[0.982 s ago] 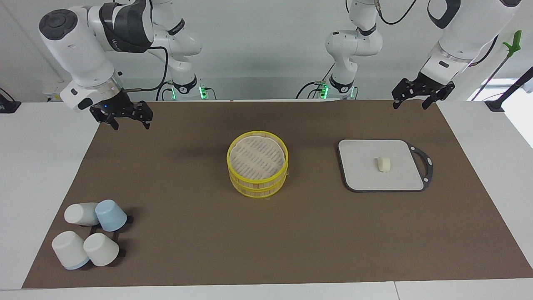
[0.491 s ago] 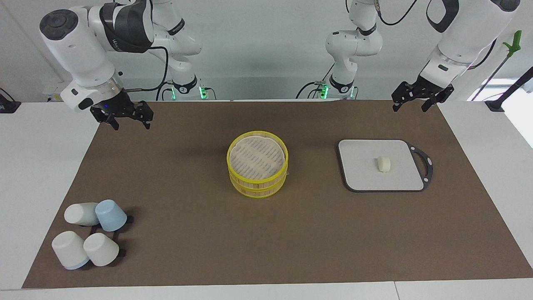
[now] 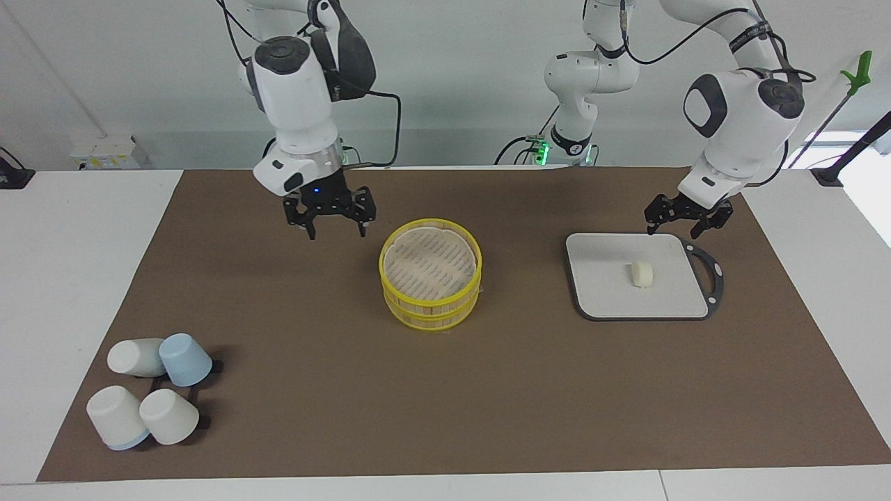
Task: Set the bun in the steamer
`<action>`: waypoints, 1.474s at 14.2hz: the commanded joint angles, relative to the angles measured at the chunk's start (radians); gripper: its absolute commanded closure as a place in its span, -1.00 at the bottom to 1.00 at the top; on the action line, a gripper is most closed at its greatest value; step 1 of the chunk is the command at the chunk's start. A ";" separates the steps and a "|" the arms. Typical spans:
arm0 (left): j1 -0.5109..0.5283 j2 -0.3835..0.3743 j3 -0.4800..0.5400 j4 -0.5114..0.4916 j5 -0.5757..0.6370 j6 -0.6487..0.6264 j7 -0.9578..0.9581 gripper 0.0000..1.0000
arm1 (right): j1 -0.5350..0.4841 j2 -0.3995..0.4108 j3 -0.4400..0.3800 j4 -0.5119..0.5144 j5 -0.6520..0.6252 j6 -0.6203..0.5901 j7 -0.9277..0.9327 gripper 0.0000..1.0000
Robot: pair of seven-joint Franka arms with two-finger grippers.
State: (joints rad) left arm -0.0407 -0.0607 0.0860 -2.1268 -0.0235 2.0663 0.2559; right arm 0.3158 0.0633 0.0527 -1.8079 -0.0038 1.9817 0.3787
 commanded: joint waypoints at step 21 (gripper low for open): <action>-0.018 0.162 -0.009 -0.210 0.016 0.446 0.106 0.49 | 0.388 0.481 -0.010 0.403 -0.065 0.000 0.534 0.10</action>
State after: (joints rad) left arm -0.0496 0.0904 0.0652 -2.3336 -0.0232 2.4937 0.3564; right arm 0.7027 0.5306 0.0478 -1.4295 -0.0502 1.9867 0.9070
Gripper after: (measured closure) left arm 0.656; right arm 0.101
